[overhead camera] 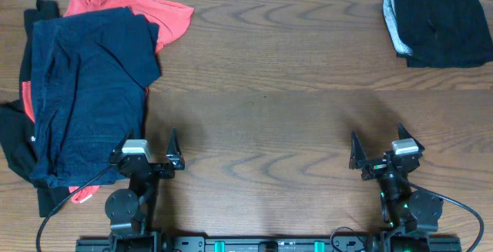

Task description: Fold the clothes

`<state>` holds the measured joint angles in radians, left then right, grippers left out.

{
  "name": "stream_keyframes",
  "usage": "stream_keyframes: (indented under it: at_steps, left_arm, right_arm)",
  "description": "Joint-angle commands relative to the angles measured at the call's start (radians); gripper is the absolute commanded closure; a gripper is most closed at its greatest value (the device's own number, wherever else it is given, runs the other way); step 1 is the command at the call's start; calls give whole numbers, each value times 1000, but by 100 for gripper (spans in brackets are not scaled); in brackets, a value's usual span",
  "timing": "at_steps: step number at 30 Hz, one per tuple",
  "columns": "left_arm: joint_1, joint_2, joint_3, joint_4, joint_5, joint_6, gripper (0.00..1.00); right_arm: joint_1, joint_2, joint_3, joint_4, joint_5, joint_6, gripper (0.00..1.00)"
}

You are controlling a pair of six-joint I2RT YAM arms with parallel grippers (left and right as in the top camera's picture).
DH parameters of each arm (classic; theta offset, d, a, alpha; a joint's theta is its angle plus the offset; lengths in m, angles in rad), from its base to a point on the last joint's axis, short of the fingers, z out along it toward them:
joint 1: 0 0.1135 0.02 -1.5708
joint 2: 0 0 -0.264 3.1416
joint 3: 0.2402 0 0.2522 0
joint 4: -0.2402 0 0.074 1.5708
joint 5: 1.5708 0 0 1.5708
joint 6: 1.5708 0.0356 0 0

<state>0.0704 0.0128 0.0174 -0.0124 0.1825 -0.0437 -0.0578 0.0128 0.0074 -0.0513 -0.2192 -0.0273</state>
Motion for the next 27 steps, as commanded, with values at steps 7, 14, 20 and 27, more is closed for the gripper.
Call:
stream_keyframes:
  at_steps: [7, 14, 20, 27]
  left_arm:
    - [5, -7, -13, -40, 11, 17, 2]
    - [5, -7, -13, -40, 11, 17, 2]
    - [5, -7, -13, -40, 11, 17, 2]
    - [5, -7, -13, -40, 11, 17, 2]
  right_arm:
    - [11, -4, -2, -5, 6, -12, 1]
    - [11, -4, -2, -5, 6, -12, 1]
    - [11, -4, -2, -4, 6, -12, 1]
    - [11, -4, -2, -5, 6, -12, 1]
